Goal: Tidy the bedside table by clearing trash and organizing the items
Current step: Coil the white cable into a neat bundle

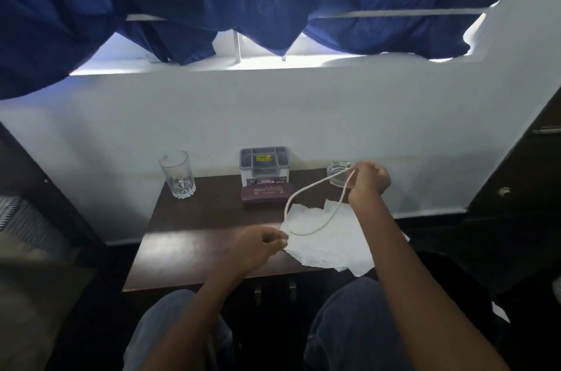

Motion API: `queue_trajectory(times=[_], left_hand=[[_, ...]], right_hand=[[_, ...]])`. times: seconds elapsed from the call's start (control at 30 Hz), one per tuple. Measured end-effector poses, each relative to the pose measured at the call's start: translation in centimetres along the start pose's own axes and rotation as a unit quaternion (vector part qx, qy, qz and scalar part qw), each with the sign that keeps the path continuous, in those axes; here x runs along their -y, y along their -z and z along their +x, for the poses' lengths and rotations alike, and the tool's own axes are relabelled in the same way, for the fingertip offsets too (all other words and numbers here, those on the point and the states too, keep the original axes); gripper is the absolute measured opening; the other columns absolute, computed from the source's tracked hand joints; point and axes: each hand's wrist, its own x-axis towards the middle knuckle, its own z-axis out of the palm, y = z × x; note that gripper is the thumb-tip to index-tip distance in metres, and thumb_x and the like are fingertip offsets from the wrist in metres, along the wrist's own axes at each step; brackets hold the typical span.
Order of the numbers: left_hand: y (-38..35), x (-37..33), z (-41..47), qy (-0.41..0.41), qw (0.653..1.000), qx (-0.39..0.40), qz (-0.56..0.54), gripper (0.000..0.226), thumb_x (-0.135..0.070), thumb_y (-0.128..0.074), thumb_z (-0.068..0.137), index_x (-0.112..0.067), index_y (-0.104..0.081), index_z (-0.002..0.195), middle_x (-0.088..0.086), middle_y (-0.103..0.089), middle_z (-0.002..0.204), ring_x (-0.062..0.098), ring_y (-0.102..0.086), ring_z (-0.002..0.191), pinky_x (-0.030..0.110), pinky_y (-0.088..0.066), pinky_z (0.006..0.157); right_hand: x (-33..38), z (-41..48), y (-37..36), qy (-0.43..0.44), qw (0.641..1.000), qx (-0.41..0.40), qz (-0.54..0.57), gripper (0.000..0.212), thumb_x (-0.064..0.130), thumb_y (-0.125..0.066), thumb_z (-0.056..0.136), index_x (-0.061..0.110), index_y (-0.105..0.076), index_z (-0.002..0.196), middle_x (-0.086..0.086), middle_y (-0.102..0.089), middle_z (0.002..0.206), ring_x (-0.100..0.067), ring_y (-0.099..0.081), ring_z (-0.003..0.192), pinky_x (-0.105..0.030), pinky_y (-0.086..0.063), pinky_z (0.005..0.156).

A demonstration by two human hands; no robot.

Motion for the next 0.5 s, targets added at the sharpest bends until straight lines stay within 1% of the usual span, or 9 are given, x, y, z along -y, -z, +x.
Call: queue_trajectory(times=[0.03, 0.1, 0.2, 0.23, 0.27, 0.3, 0.33, 0.4, 0.5], left_hand=[[0.5, -0.2, -0.6, -0.007, 0.999, 0.010, 0.031, 0.016, -0.017, -0.060, 0.089, -0.013, -0.069, 0.101, -0.006, -0.065, 0.088, 0.002, -0.057, 0.073, 0.011, -0.041, 0.059], [1.6, -0.6, -2.0, -0.022, 0.999, -0.006, 0.047, 0.017, -0.017, -0.059, 0.090, -0.014, -0.069, 0.104, -0.006, -0.065, 0.091, -0.001, -0.056, 0.074, 0.012, -0.040, 0.062], [3.1, -1.7, -3.8, -0.041, 0.997, -0.040, 0.050, 0.016, -0.017, -0.060, 0.089, -0.015, -0.068, 0.102, -0.002, -0.068, 0.094, 0.006, -0.061, 0.074, 0.012, -0.044, 0.063], [3.6, -2.2, -4.3, -0.050, 0.996, -0.045, 0.057, 0.015, -0.017, -0.060, 0.089, -0.015, -0.069, 0.101, -0.001, -0.068, 0.094, 0.010, -0.063, 0.077, 0.016, -0.048, 0.068], [4.2, -2.9, -4.8, -0.062, 0.995, -0.050, 0.066, 0.015, -0.016, -0.061, 0.088, -0.014, -0.069, 0.100, 0.000, -0.068, 0.094, 0.014, -0.065, 0.080, 0.023, -0.052, 0.075], [4.7, -3.6, -5.3, -0.076, 0.993, -0.056, 0.075, 0.015, -0.015, -0.062, 0.087, -0.013, -0.070, 0.099, -0.001, -0.068, 0.093, 0.017, -0.065, 0.084, 0.030, -0.053, 0.083], [5.2, -4.2, -5.8, -0.087, 0.991, -0.062, 0.083, 0.015, -0.015, -0.062, 0.087, -0.013, -0.071, 0.099, -0.002, -0.068, 0.092, 0.017, -0.065, 0.086, 0.033, -0.052, 0.088], [6.1, -5.7, -6.9, -0.106, 0.985, -0.083, 0.105, 0.016, -0.015, -0.062, 0.087, -0.015, -0.071, 0.100, -0.004, -0.068, 0.095, 0.015, -0.064, 0.093, 0.029, -0.048, 0.090], [7.2, -7.9, -8.4, -0.119, 0.976, -0.132, 0.127, 0.028, -0.015, -0.061, 0.087, -0.014, -0.065, 0.115, 0.003, -0.065, 0.119, 0.012, -0.058, 0.104, 0.023, -0.042, 0.093]], right_hand=[[1.2, -0.5, -0.2, 0.020, 1.000, 0.009, -0.008, 0.023, -0.016, -0.052, 0.073, 0.006, -0.052, 0.080, -0.008, -0.056, 0.050, -0.007, -0.048, 0.026, -0.016, -0.041, 0.034], [3.3, -1.8, -0.3, 0.052, 0.997, 0.037, -0.034, 0.024, -0.014, -0.054, 0.071, 0.010, -0.053, 0.074, -0.012, -0.054, 0.061, -0.012, -0.049, 0.032, -0.021, -0.040, 0.040], [6.2, -4.5, -0.2, 0.084, 0.989, 0.099, -0.077, 0.024, -0.011, -0.054, 0.075, 0.014, -0.054, 0.072, -0.011, -0.057, 0.064, -0.015, -0.047, 0.046, -0.019, -0.038, 0.044], [7.2, -5.7, 0.0, 0.096, 0.984, 0.121, -0.091, 0.024, -0.010, -0.054, 0.076, 0.014, -0.054, 0.072, -0.010, -0.058, 0.064, -0.015, -0.048, 0.048, -0.020, -0.038, 0.046], [8.2, -6.8, 0.1, 0.109, 0.978, 0.141, -0.103, 0.024, -0.009, -0.055, 0.076, 0.015, -0.054, 0.071, -0.008, -0.058, 0.063, -0.014, -0.049, 0.050, -0.020, -0.039, 0.046], [9.1, -7.9, 0.3, 0.124, 0.972, 0.159, -0.118, 0.025, -0.009, -0.056, 0.076, 0.015, -0.055, 0.070, -0.005, -0.058, 0.062, -0.013, -0.051, 0.051, -0.019, -0.040, 0.046], [10.0, -8.8, 0.5, 0.135, 0.966, 0.176, -0.135, 0.024, -0.008, -0.057, 0.076, 0.015, -0.055, 0.070, -0.004, -0.057, 0.063, -0.013, -0.052, 0.052, -0.018, -0.042, 0.046], [11.7, -10.8, 0.9, 0.147, 0.954, 0.209, -0.159, 0.022, -0.007, -0.059, 0.075, 0.014, -0.056, 0.071, -0.006, -0.059, 0.069, -0.015, -0.054, 0.057, -0.020, -0.045, 0.051], [13.8, -13.8, 1.4, 0.160, 0.935, 0.263, -0.176, 0.017, -0.004, -0.057, 0.077, 0.013, -0.058, 0.075, -0.016, -0.063, 0.082, -0.021, -0.056, 0.062, -0.027, -0.049, 0.060]])
